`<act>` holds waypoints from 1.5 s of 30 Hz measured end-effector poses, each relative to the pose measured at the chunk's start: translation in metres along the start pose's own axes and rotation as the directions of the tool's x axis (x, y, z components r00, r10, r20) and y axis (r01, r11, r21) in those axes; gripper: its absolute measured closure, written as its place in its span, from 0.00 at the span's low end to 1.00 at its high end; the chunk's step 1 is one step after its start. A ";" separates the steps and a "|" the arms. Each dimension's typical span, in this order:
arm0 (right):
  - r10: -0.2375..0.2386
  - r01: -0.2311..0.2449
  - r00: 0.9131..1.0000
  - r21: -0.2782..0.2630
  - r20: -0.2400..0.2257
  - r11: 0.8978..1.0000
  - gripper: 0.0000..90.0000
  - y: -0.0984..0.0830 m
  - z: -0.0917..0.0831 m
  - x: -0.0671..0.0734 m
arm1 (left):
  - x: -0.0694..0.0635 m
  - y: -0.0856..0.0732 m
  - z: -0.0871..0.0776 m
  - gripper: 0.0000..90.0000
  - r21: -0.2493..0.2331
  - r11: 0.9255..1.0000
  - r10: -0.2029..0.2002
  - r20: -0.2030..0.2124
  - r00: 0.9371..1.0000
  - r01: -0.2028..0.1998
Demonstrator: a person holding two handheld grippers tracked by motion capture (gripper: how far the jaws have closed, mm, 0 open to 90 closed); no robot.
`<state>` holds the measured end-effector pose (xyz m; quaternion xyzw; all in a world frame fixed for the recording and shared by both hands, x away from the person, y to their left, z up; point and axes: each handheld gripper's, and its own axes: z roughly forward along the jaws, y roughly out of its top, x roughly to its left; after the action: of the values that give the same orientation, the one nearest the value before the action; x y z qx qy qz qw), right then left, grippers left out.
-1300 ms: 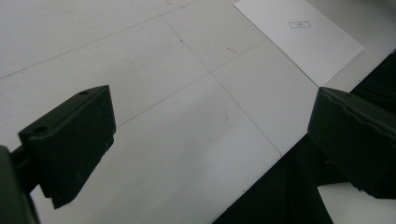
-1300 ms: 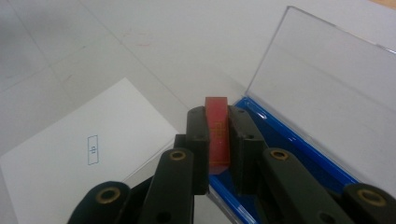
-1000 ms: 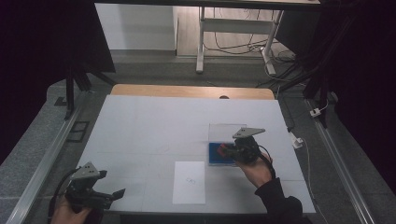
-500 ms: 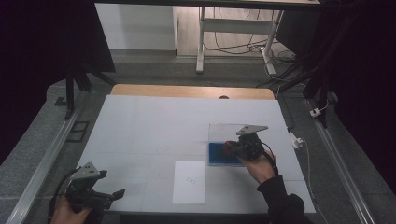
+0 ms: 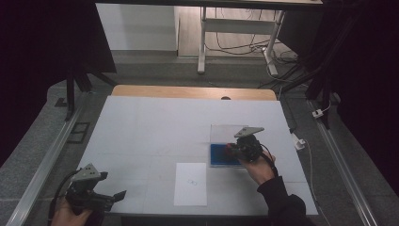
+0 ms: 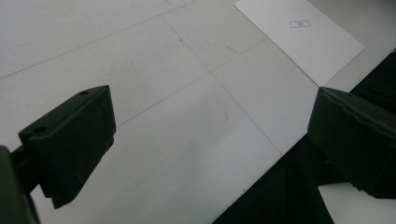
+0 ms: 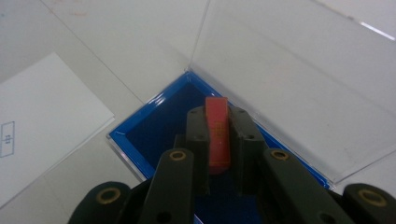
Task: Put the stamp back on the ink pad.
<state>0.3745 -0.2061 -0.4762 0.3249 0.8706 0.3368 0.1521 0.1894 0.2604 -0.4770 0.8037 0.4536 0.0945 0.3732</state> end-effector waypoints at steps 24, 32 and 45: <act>-0.004 0.004 1.000 0.051 0.006 0.999 0.87 -0.003 0.010 0.000 | 0.000 0.000 0.000 0.02 -0.002 1.000 -0.003 0.002 1.000 0.003; 0.007 -0.007 1.000 0.013 0.010 1.000 0.78 -0.002 0.007 -0.001 | 0.000 0.000 0.000 0.02 -0.003 1.000 -0.003 0.003 1.000 0.003; 0.045 -0.045 0.999 -0.036 0.013 0.998 0.57 -0.001 -0.003 -0.003 | 0.000 0.000 0.000 0.02 -0.005 1.000 -0.005 0.004 1.000 0.005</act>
<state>0.3743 -0.2102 -0.4745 0.3439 0.8558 0.3534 0.1562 0.1893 0.2611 -0.4770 0.8018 0.4549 0.0930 0.3762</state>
